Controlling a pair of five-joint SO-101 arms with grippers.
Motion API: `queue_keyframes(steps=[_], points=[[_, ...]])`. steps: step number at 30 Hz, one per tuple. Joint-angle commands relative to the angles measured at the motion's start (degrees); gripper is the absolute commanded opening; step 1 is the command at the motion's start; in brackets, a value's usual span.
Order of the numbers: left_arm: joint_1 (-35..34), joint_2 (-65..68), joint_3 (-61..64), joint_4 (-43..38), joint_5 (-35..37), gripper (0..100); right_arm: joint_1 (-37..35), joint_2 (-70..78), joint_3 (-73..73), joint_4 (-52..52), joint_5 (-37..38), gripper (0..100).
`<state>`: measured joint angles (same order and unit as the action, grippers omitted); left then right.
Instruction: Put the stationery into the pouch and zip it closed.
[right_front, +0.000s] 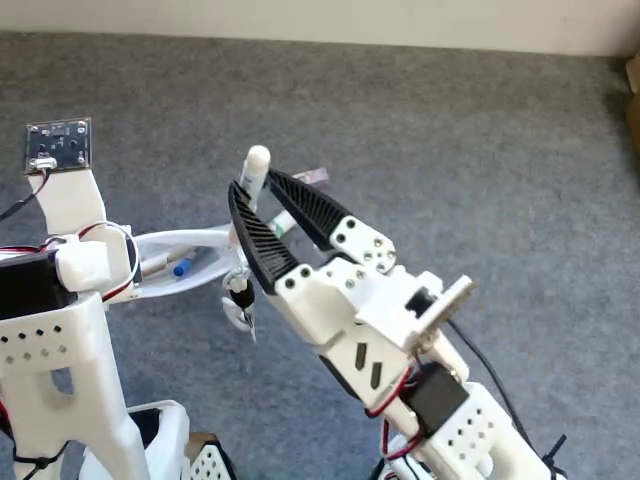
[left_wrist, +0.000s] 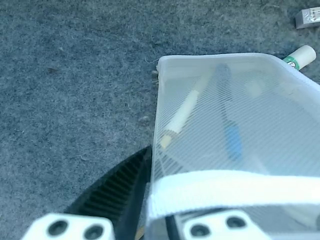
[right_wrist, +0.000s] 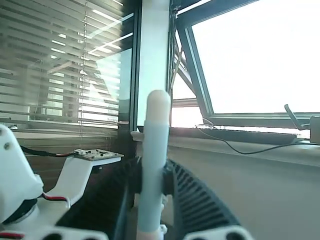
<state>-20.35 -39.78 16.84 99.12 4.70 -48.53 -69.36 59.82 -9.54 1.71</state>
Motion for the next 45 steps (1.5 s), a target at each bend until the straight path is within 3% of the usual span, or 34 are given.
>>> queue_keyframes(steps=[1,12,22,45], points=[[-0.9,-0.1,0.5,-0.9,-0.6,1,-0.6,3.2,-1.4,-3.6,0.3,0.4],[-0.8,0.0,0.5,-1.0,-0.6,1,-1.9,7.2,-2.1,-4.7,0.3,0.4],[-0.8,0.0,0.5,-1.1,-0.6,1,-1.8,12.8,-15.6,0.6,0.3,0.4],[-0.6,0.0,0.5,-1.1,-0.6,1,-6.5,21.3,-16.0,0.7,0.7,0.4]])
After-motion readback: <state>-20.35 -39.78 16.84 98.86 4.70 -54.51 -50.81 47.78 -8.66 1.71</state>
